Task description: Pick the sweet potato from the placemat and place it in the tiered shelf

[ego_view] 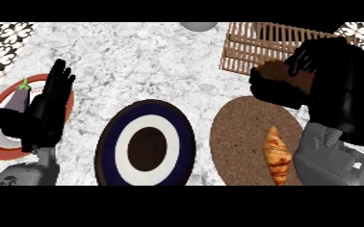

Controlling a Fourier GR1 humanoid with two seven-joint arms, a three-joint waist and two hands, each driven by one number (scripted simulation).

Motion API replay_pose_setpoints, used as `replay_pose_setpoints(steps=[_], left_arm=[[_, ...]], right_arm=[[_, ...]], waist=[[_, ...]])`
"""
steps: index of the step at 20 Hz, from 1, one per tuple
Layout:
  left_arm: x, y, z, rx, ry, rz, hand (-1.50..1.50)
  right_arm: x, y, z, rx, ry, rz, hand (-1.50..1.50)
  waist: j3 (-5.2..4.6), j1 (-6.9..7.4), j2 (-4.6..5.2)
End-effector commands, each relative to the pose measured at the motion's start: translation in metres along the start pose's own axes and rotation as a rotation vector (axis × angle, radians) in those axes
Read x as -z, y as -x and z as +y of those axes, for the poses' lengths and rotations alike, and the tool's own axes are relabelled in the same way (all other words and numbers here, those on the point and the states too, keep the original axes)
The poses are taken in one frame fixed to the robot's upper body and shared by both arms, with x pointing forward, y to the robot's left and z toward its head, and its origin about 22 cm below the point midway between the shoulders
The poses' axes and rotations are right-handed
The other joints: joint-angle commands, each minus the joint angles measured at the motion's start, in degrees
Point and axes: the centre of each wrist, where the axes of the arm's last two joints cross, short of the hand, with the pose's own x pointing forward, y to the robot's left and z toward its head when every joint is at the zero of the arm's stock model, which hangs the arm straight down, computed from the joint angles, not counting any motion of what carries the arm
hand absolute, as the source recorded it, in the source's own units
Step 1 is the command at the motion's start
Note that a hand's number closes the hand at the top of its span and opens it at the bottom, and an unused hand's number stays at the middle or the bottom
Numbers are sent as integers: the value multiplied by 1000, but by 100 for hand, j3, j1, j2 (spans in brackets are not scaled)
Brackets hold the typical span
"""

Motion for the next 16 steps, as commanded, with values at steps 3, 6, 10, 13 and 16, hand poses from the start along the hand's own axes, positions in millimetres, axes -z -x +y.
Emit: replay_pose_setpoints(steps=[3,6,10,13,16], left_arm=[[-18,11,-13,0,0,-1,0],[-15,8,7,16,9,3,0],[3,-9,-5,22,4,-2,0],[-14,2,-5,-4,14,-6,0],[-11,12,4,-6,21,-16,0]], right_arm=[[32,22,-6,-21,36,119,150],[69,28,-6,14,55,138,150],[69,64,13,-2,91,113,150],[87,71,32,20,110,112,150],[109,71,37,51,126,108,150]], waist=[[4,46,13],[5,80,20],[6,29,18],[6,71,20],[4,73,23]])
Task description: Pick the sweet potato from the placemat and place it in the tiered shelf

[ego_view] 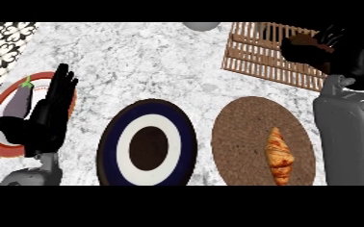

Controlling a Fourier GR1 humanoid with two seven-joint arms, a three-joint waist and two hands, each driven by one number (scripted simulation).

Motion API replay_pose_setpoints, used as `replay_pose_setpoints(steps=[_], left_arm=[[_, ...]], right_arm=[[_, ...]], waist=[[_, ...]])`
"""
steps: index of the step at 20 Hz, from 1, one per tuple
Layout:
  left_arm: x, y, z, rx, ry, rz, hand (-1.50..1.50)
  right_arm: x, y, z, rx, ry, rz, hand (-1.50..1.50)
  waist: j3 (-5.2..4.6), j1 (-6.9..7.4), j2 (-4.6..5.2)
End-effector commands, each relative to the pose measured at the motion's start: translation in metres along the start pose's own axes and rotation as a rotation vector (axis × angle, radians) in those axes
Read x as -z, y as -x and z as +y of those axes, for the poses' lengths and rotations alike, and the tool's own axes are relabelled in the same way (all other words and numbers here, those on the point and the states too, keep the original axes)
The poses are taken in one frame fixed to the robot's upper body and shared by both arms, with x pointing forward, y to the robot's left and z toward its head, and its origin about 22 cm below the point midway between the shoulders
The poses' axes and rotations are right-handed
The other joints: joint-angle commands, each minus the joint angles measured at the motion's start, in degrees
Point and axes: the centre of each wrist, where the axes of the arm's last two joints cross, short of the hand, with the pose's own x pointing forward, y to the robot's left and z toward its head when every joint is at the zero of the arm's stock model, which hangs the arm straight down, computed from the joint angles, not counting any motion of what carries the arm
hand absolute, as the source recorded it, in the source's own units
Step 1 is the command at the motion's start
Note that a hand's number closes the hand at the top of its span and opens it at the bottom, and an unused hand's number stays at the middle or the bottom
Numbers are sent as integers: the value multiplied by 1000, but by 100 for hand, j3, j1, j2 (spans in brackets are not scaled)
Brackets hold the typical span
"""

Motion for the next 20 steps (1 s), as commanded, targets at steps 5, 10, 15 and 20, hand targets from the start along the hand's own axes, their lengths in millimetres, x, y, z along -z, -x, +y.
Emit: replay_pose_setpoints(steps=[5,10,15,20], left_arm=[[1,-6,2,-8,-2,-2,0],[4,-10,-1,-5,-7,19,0],[-4,-15,-8,-6,1,3,0],[-1,-16,-1,-5,0,-18,0]], right_arm=[[43,18,32,32,29,-6,150],[53,41,49,6,23,-1,150],[72,39,61,162,-6,80,-150],[101,30,50,181,-48,73,-150]], waist=[[-1,5,-1],[-1,-4,-3],[2,57,10],[2,77,13]])
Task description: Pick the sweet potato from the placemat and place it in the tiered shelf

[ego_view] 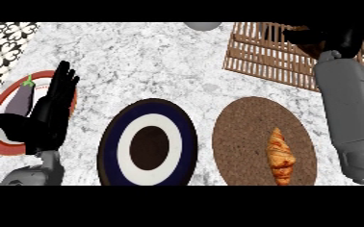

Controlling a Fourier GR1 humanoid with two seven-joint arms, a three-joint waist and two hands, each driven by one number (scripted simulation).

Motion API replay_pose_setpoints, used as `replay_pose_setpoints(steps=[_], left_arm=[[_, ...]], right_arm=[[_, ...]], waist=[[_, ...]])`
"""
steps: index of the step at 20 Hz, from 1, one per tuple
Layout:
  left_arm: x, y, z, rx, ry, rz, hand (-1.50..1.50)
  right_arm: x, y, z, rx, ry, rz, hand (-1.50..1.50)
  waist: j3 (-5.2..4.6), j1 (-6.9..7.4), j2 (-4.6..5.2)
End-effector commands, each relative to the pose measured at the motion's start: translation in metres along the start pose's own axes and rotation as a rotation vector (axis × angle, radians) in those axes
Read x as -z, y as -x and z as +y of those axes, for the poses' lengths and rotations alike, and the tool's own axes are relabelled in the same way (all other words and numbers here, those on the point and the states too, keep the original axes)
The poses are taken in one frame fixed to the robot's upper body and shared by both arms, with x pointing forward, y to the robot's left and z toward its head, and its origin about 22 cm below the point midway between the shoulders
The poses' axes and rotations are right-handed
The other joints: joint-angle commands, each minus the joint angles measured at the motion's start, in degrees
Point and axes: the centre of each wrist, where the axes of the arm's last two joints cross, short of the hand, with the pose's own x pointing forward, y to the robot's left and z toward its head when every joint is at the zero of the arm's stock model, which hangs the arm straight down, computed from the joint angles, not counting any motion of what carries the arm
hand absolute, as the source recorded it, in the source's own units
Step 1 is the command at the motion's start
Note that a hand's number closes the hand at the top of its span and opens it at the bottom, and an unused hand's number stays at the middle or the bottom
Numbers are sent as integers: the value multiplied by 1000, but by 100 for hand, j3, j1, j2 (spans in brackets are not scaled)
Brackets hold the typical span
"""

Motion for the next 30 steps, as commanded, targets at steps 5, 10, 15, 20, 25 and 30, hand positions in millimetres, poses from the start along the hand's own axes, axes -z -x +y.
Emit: replay_pose_setpoints(steps=[5,10,15,20,25,30], left_arm=[[-3,10,8,11,-14,15,0],[4,21,7,5,-26,15,0],[-4,16,5,-8,-46,31,0],[-2,2,25,24,-38,25,0],[-2,-1,22,11,-34,21,0],[-9,16,13,2,-53,17,0]], right_arm=[[-10,-11,16,119,-37,-56,-150],[16,-11,-26,263,41,-121,-150],[9,-17,-76,276,131,-57,-150],[-2,2,-119,306,213,65,-150],[-20,43,-185,308,249,89,-150],[-62,90,-229,306,195,109,-150]], waist=[[-4,-49,-28],[-4,-82,-20],[-10,-198,-74],[-11,-210,-77],[-6,-212,-63],[-4,-233,-56]])
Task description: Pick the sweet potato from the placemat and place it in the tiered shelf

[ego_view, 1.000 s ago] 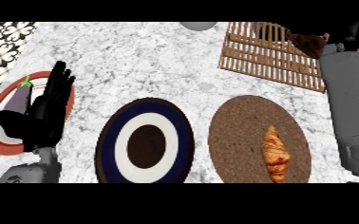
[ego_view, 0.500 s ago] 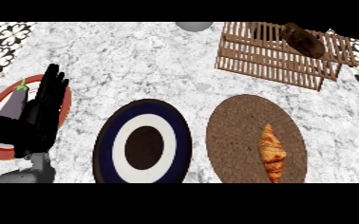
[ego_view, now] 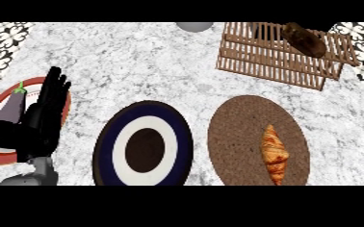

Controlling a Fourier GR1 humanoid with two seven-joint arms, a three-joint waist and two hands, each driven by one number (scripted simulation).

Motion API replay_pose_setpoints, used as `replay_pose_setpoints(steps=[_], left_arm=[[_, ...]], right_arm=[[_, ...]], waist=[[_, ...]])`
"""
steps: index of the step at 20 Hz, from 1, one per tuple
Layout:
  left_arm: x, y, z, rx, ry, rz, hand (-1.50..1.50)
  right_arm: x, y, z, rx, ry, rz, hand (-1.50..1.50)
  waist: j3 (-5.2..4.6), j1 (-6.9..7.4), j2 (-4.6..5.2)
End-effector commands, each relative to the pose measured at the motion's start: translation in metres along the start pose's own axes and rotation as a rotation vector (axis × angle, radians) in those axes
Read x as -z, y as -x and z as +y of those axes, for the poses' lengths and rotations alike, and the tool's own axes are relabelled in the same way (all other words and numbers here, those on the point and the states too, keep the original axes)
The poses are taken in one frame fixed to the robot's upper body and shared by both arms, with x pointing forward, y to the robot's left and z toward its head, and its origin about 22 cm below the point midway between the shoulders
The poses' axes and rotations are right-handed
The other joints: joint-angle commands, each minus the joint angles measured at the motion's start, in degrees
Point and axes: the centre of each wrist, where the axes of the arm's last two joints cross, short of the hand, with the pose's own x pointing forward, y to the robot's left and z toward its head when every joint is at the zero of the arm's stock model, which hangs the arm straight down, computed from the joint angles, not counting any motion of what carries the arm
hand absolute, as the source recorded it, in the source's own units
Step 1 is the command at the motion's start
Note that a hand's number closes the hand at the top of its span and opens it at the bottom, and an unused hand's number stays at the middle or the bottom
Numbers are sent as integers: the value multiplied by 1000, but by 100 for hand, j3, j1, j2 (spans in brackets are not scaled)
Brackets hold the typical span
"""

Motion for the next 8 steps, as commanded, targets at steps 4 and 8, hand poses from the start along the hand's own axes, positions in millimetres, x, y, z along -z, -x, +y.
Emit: replay_pose_setpoints(steps=[4,8], left_arm=[[10,5,3,-3,19,15,0],[14,-2,4,8,12,-13,0]], right_arm=[[-16,11,-85,5,-41,-41,-150],[-25,12,-104,33,-60,-42,-150]], waist=[[3,48,25],[2,90,31]])
